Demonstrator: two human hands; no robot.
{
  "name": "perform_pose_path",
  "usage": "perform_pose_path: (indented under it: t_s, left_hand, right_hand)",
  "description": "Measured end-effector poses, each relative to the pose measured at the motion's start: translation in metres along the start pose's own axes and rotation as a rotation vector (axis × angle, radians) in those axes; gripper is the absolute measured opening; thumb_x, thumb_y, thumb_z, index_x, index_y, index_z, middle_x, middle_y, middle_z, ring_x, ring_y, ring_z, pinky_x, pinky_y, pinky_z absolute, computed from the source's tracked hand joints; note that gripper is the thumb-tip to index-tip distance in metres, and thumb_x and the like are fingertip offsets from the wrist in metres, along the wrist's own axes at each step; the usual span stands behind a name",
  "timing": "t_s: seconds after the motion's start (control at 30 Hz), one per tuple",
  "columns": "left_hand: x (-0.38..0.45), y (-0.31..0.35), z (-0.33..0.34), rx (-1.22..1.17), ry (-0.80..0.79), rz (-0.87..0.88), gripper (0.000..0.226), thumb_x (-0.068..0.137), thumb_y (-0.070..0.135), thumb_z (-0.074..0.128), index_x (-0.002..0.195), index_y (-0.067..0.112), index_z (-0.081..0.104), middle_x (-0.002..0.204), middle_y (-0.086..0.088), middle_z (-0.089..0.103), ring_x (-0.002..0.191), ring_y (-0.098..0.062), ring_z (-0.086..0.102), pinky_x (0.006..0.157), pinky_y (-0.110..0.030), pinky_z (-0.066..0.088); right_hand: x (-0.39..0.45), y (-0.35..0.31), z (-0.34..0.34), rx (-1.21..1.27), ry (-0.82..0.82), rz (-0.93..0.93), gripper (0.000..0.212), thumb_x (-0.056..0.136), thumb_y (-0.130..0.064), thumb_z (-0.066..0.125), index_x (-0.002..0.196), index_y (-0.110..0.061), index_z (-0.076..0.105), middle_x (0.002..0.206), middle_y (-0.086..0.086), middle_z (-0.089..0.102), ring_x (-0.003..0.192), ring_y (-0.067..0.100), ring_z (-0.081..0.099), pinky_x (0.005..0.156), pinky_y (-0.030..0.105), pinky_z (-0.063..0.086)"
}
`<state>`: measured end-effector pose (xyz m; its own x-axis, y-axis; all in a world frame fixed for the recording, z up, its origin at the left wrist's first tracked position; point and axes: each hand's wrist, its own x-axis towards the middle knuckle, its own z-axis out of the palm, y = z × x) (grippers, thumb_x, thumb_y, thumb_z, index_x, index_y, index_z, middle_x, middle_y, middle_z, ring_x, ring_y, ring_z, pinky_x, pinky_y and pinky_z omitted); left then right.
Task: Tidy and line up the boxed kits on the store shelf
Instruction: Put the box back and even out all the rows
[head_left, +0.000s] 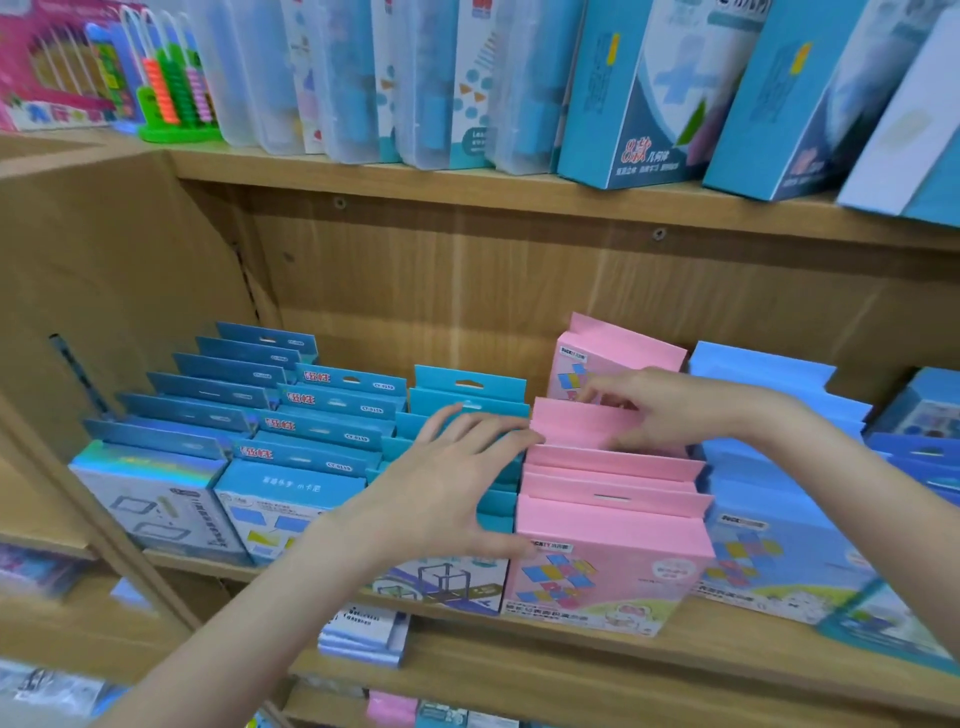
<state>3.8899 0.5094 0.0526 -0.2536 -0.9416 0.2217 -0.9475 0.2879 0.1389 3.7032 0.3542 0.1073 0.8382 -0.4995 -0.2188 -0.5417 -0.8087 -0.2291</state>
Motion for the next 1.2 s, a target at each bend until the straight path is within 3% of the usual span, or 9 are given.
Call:
perform_pose_path:
  t_s: [0.07,0.17,0.27,0.37,0.53,0.77,0.93,1.03,1.2]
  left_hand:
    - [0.0,-0.001,-0.001,-0.007,-0.02,-0.009,0.094,0.065,0.079,0.04,0.144,0.031,0.023,0.148,0.012,0.023,0.135,-0.006,0.014,0.113,-0.028,-0.006]
    - [0.001,-0.001,-0.001,-0.009,-0.061,-0.016,0.094,0.065,0.08,0.038,0.144,0.033,0.017,0.15,0.016,0.019,0.137,-0.002,0.01,0.114,-0.029,-0.007]
    - [0.002,-0.001,-0.002,-0.022,-0.071,-0.028,0.093,0.065,0.079,0.035,0.144,0.033,0.017,0.148,0.017,0.022,0.136,-0.002,0.012,0.114,-0.029,-0.006]
    - [0.001,0.001,-0.002,-0.034,-0.076,-0.03,0.091,0.067,0.079,0.036,0.144,0.033,0.019,0.146,0.017,0.025,0.135,-0.002,0.015,0.116,-0.031,-0.002]
    - [0.0,0.0,-0.001,-0.061,-0.054,-0.03,0.089,0.069,0.076,0.04,0.143,0.029,0.025,0.144,0.014,0.031,0.134,-0.005,0.02,0.116,-0.032,0.001]
    - [0.001,0.001,-0.003,-0.077,-0.045,-0.028,0.085,0.073,0.069,0.054,0.141,0.025,0.029,0.142,0.009,0.035,0.132,-0.009,0.025,0.115,-0.039,0.01]
    - [0.002,0.002,-0.004,-0.06,-0.07,-0.032,0.087,0.075,0.069,0.055,0.144,0.028,0.023,0.145,0.011,0.03,0.133,-0.007,0.019,0.115,-0.032,0.002]
    - [0.003,0.003,-0.005,-0.041,-0.077,-0.032,0.087,0.075,0.069,0.054,0.145,0.028,0.02,0.147,0.012,0.027,0.135,-0.006,0.017,0.115,-0.03,-0.001]
    - [0.001,0.004,-0.006,-0.027,-0.085,-0.038,0.086,0.076,0.069,0.052,0.145,0.029,0.019,0.147,0.013,0.025,0.135,-0.005,0.014,0.113,-0.028,-0.004]
  right_hand:
    - [-0.001,-0.001,0.0,0.091,-0.024,-0.047,0.027,0.085,-0.019,0.064,0.11,-0.02,0.054,0.096,-0.013,0.055,0.085,0.002,0.053,0.074,0.007,0.04]
    - [-0.001,0.006,-0.006,0.21,-0.014,-0.037,0.019,0.084,-0.027,0.065,0.101,-0.02,0.06,0.096,-0.009,0.063,0.087,0.006,0.059,0.082,0.018,0.047]
    - [0.008,0.023,-0.02,0.257,0.235,0.0,0.018,0.085,-0.024,0.064,0.099,-0.013,0.063,0.1,0.002,0.067,0.093,0.018,0.061,0.086,0.028,0.047]
    - [0.028,0.046,-0.026,0.004,0.429,0.138,0.04,0.082,-0.028,0.066,0.116,-0.011,0.054,0.117,0.01,0.057,0.106,0.022,0.052,0.092,0.029,0.037]
    - [0.059,0.065,-0.013,0.006,0.258,0.321,0.074,0.073,-0.025,0.076,0.134,-0.013,0.035,0.126,0.016,0.051,0.113,0.03,0.049,0.089,0.035,0.04]
    - [0.051,0.044,-0.013,-0.109,0.117,0.17,0.05,0.072,-0.019,0.075,0.115,-0.015,0.049,0.107,0.002,0.057,0.091,0.019,0.049,0.072,0.026,0.035]
    - [0.039,0.032,-0.01,-0.012,-0.054,0.034,0.032,0.078,-0.011,0.065,0.102,-0.024,0.049,0.106,-0.004,0.057,0.097,0.018,0.053,0.084,0.033,0.045]
    - [0.034,0.034,-0.009,0.06,-0.074,0.011,0.029,0.077,-0.015,0.063,0.099,-0.03,0.052,0.103,-0.006,0.059,0.095,0.017,0.057,0.081,0.045,0.051]
    - [0.03,0.032,-0.011,0.072,-0.115,-0.016,0.028,0.083,-0.009,0.059,0.103,-0.028,0.052,0.105,-0.006,0.059,0.099,0.015,0.055,0.087,0.035,0.047]
